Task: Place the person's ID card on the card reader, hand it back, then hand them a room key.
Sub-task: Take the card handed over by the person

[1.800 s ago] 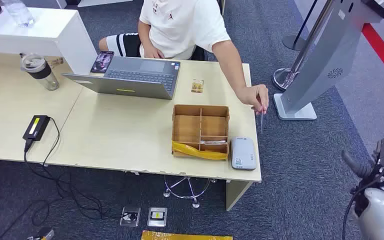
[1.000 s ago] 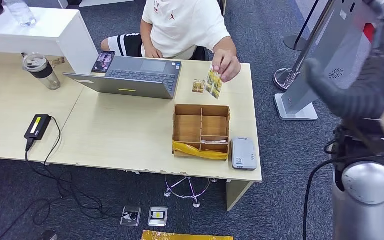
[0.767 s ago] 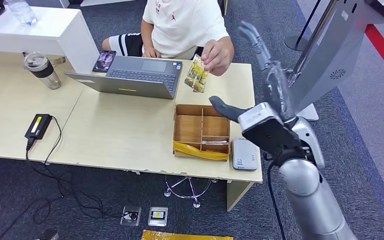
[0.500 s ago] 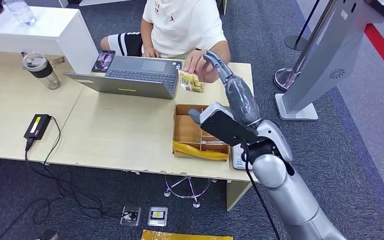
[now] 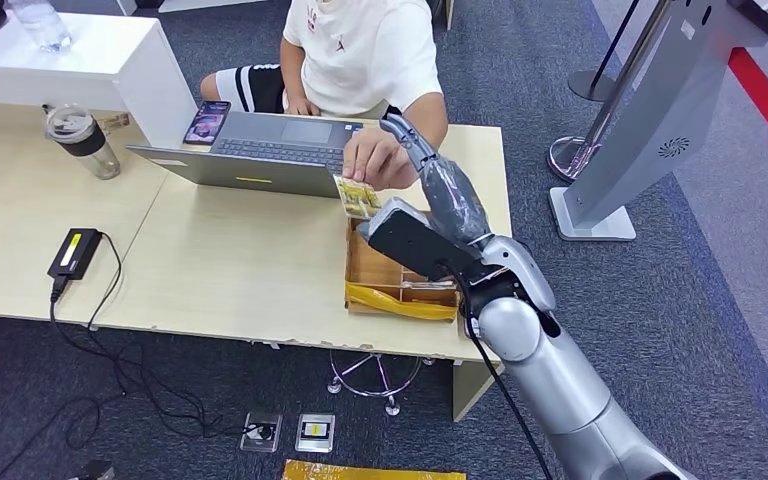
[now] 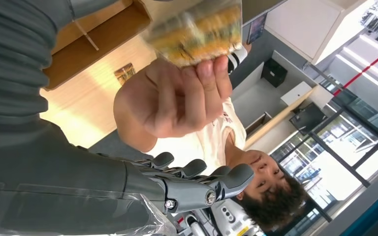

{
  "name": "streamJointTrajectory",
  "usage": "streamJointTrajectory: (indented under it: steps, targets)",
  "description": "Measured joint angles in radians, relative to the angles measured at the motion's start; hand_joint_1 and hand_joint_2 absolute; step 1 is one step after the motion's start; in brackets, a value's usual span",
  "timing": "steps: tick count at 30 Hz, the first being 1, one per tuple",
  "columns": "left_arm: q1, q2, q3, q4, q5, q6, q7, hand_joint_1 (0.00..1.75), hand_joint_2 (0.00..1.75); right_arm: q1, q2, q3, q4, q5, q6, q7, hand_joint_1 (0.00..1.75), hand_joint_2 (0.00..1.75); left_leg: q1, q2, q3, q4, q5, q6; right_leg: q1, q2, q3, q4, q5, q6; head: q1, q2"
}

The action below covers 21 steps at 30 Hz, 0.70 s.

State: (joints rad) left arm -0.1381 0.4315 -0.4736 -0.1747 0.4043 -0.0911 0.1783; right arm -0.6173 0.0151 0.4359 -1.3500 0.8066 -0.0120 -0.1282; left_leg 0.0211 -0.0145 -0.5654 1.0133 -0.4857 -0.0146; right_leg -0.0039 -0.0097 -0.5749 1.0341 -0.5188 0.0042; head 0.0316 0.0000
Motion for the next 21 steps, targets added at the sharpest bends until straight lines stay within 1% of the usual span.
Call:
streamJointTrajectory:
  steps: [4, 11, 14, 15, 16, 19, 20, 21]
  targets:
    - [0.0, -0.004, 0.0, 0.0, 0.012, 0.009, 0.008, 0.0, 1.75, -0.01, 0.015, 0.004, 0.031, -0.003, -0.007, -0.006, 0.0, 1.75, 0.0, 0.0, 0.0, 0.0, 0.0, 0.0, 0.0, 0.0, 0.0, 0.0, 0.0, 0.0, 0.0, 0.0]
    - [0.0, -0.007, 0.0, 0.001, 0.015, 0.011, 0.011, 0.0, 1.75, -0.014, 0.021, 0.005, 0.041, -0.004, -0.008, -0.008, 0.0, 1.75, 0.0, 0.0, 0.0, 0.0, 0.0, 0.0, 0.0, 0.0, 0.0, 0.0, 0.0, 0.0, 0.0, 0.0]
    - [0.001, -0.012, 0.0, 0.001, 0.023, 0.017, 0.018, 0.0, 1.75, -0.024, 0.033, 0.011, 0.066, -0.005, -0.012, -0.01, 0.0, 1.75, 0.0, 0.0, 0.0, 0.0, 0.0, 0.0, 0.0, 0.0, 0.0, 0.0, 0.0, 0.0, 0.0, 0.0]
    - [0.001, -0.014, 0.0, 0.001, 0.028, 0.02, 0.022, 0.0, 1.75, -0.027, 0.037, 0.014, 0.076, -0.005, -0.014, -0.011, 0.02, 1.75, 0.0, 0.0, 0.0, 0.0, 0.0, 0.0, 0.0, 0.0, 0.0, 0.0, 0.0, 0.0, 0.0, 0.0]
    - [0.001, -0.016, 0.0, 0.001, 0.033, 0.022, 0.027, 0.0, 1.75, -0.03, 0.041, 0.016, 0.085, -0.006, -0.015, -0.013, 0.23, 1.75, 0.0, 0.0, 0.0, 0.0, 0.0, 0.0, 0.0, 0.0, 0.0, 0.0, 0.0, 0.0, 0.0, 0.0]
    - [0.001, -0.019, 0.0, 0.002, 0.049, 0.029, 0.039, 0.0, 1.75, -0.034, 0.05, 0.018, 0.098, -0.009, -0.019, -0.016, 1.44, 1.75, 0.0, 0.0, 0.0, 0.0, 0.0, 0.0, 0.0, 0.0, 0.0, 0.0, 0.0, 0.0, 0.0, 0.0]
    - [0.001, -0.021, 0.0, 0.002, 0.054, 0.032, 0.043, 0.0, 1.75, -0.035, 0.054, 0.02, 0.102, -0.012, -0.021, -0.018, 1.67, 1.75, 0.0, 0.0, 0.0, 0.0, 0.0, 0.0, 0.0, 0.0, 0.0, 0.0, 0.0, 0.0, 0.0, 0.0]
    - [0.001, -0.023, 0.0, 0.002, 0.059, 0.035, 0.047, 0.0, 1.75, -0.035, 0.057, 0.022, 0.105, -0.016, -0.023, -0.019, 1.71, 1.75, 0.0, 0.0, 0.0, 0.0, 0.0, 0.0, 0.0, 0.0, 0.0, 0.0, 0.0, 0.0, 0.0, 0.0]
